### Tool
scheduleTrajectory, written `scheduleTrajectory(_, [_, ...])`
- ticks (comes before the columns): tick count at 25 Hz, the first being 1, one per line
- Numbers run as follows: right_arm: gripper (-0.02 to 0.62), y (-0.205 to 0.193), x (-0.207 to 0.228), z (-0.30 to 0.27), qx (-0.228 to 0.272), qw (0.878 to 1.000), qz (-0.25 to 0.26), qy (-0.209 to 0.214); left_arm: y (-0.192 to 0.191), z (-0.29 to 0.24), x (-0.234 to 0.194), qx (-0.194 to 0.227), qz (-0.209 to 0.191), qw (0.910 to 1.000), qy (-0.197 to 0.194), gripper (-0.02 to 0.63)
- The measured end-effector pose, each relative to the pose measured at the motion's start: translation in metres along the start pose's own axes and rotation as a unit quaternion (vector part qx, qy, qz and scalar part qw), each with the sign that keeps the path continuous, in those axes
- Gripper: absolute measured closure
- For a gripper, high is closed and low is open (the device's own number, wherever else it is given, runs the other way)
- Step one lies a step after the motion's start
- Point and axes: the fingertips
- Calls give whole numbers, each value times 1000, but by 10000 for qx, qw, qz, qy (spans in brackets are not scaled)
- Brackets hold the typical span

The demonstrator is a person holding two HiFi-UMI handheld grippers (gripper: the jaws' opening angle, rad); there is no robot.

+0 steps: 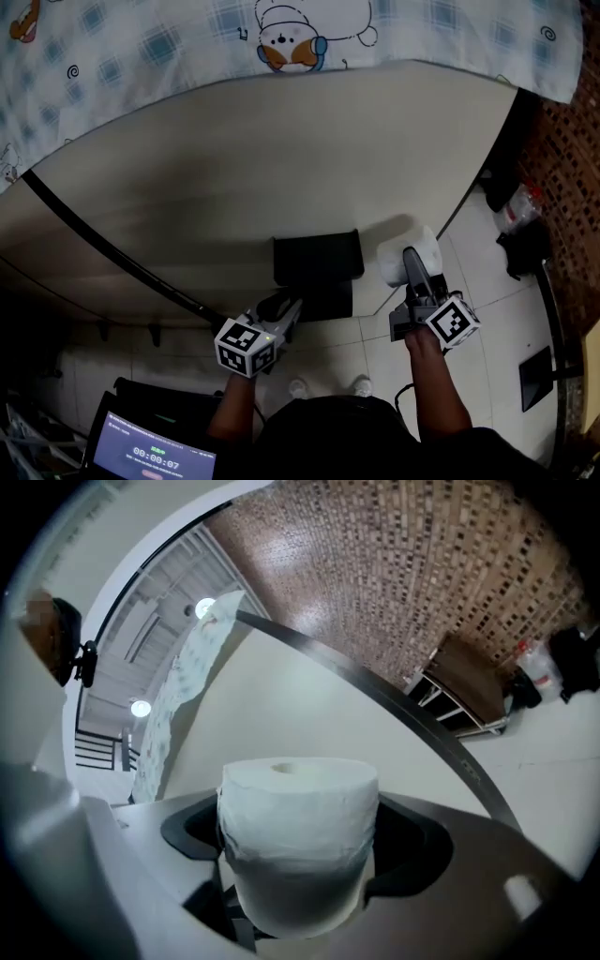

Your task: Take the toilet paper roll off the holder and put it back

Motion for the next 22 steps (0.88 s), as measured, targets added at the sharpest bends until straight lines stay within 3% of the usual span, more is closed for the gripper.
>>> scheduleTrajectory(4, [164,-24,35,4,-33,9957,-905,-196,3,1,1,-39,163,9998,-124,480])
scheduleTrajectory(7, [166,-49,54,3,-176,9927,-1165,-256,4,1,2,-96,260,9994,-203,480])
scheduleTrajectory(13, [166,-91,49,-14,-289,9869,-1492,536,5,1,2,-195,366,9988,-256,480])
scheduleTrajectory(22, [167,-113,46,-20,-89,9705,-2206,968,4,0,3,-271,347,9988,-229,479])
Point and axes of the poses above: the fingertips, and each gripper's own axes: z backward along the fingers, x to its right, y out of its top, and after that the axes turned 1 degree about -y, right-handed
